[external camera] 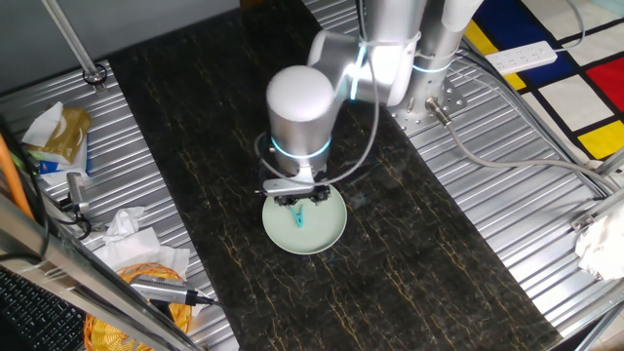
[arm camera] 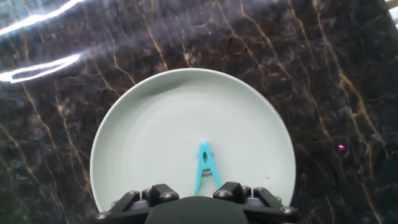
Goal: Use a clamp
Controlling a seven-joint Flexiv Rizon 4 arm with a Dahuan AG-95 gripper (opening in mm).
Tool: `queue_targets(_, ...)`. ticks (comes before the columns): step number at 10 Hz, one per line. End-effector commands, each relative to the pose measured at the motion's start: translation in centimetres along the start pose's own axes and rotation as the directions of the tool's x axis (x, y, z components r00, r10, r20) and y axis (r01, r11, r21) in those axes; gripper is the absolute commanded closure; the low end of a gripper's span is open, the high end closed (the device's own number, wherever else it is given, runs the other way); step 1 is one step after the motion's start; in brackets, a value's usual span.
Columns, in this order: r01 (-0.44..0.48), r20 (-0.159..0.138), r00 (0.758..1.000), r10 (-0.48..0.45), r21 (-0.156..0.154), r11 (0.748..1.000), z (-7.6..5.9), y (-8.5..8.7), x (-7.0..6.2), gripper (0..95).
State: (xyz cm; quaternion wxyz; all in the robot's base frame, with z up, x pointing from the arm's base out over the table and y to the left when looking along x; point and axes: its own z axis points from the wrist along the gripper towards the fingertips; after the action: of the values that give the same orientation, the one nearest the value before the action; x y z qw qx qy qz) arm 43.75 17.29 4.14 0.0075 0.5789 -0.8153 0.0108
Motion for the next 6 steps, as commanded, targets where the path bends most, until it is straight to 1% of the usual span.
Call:
queue_targets(1,0.009,0.014,1.000,-0.009,0.008,1.000,0.15,0.02,0.12,57.0)
queue_targets(2,0.009,0.026,1.000,-0.009,0.015,1.000,0.57,0.01,0.32,57.0)
queue_targets(3,0.007,0.031,0.999,-0.007,0.022,1.000,0.72,-0.05,0.57,57.0)
queue_targets(5,0.014,0.033,0.999,-0.015,0.021,1.000,0.70,-0.16,0.65,57.0)
queue_targets(6,0.023,0.041,0.999,-0.023,0.018,1.000,0.70,-0.16,0.65,57.0)
